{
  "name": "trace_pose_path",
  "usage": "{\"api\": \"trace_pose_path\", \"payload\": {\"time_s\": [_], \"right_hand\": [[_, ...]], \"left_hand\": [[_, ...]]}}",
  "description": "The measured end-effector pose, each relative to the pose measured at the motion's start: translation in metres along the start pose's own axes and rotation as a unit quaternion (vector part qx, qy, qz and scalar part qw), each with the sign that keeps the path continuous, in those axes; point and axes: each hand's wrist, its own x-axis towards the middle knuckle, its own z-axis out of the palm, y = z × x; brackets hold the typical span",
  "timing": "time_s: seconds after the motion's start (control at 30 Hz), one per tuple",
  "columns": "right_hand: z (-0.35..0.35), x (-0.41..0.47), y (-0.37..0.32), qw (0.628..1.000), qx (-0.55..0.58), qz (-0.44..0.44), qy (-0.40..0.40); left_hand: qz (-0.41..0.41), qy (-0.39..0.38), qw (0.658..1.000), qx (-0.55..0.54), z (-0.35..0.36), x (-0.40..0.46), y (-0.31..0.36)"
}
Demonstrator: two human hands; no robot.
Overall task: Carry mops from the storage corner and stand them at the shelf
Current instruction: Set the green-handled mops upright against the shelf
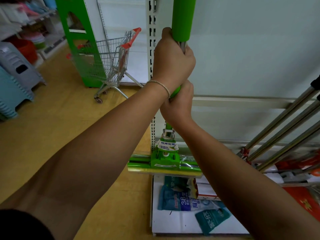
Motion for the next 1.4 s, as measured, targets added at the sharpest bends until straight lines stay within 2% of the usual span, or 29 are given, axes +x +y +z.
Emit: {"api": "trace_pose_path", "payload": {"time_s": [0.13,0.27,0.37,0.5,0.53,0.6,0.67,0.7,0.8,0.87,0.93,1.07,1.27,1.4], "right_hand": [[-0.002,0.002,-0.001,1.000,-0.010,0.002,-0.011],[-0.007,0.004,0.001,0.997,-0.049,0.011,-0.054],[-0.023,0.007,-0.007,0.990,-0.077,0.020,-0.120],[-0.068,0.021,-0.028,0.966,-0.026,0.072,-0.247],[-0.083,0.028,-0.034,0.966,-0.020,0.080,-0.245],[-0.110,0.045,-0.052,0.982,0.020,0.089,-0.168],[-0.130,0.062,-0.079,0.990,0.086,0.081,-0.076],[-0.137,0.069,-0.094,0.992,0.098,0.060,-0.059],[-0.138,0.081,-0.140,0.995,0.025,-0.057,-0.080],[-0.122,0.088,-0.162,0.990,-0.041,-0.098,-0.097],[-0.105,0.094,-0.172,0.986,-0.081,-0.130,-0.072],[-0.084,0.103,-0.169,0.982,-0.115,-0.148,-0.011],[-0.078,0.110,-0.162,0.981,-0.117,-0.154,0.000],[-0.077,0.110,-0.158,0.980,-0.119,-0.157,0.008]], "left_hand": [[-0.001,0.001,1.000,0.000,0.002,0.000,-0.001],[-0.012,-0.001,1.000,0.002,0.000,-0.003,0.002],[-0.023,-0.017,0.999,0.015,-0.004,-0.005,0.003],[-0.017,-0.067,0.993,0.097,-0.018,-0.006,0.010],[-0.013,-0.083,0.988,0.126,-0.022,-0.006,0.012],[-0.006,-0.104,0.984,0.147,-0.029,-0.008,0.014],[-0.013,-0.108,0.987,0.116,-0.029,-0.011,0.010],[-0.024,-0.111,0.988,0.107,-0.028,-0.015,0.005],[-0.071,-0.140,0.980,0.119,-0.021,-0.034,-0.014],[-0.101,-0.143,0.979,0.108,-0.017,-0.045,-0.024],[-0.124,-0.137,0.977,0.105,-0.014,-0.052,-0.030],[-0.133,-0.124,0.977,0.113,-0.008,-0.053,-0.034],[-0.142,-0.102,0.979,0.109,-0.002,-0.051,-0.031],[-0.156,-0.120,0.974,0.112,-0.003,-0.051,-0.030]]}}
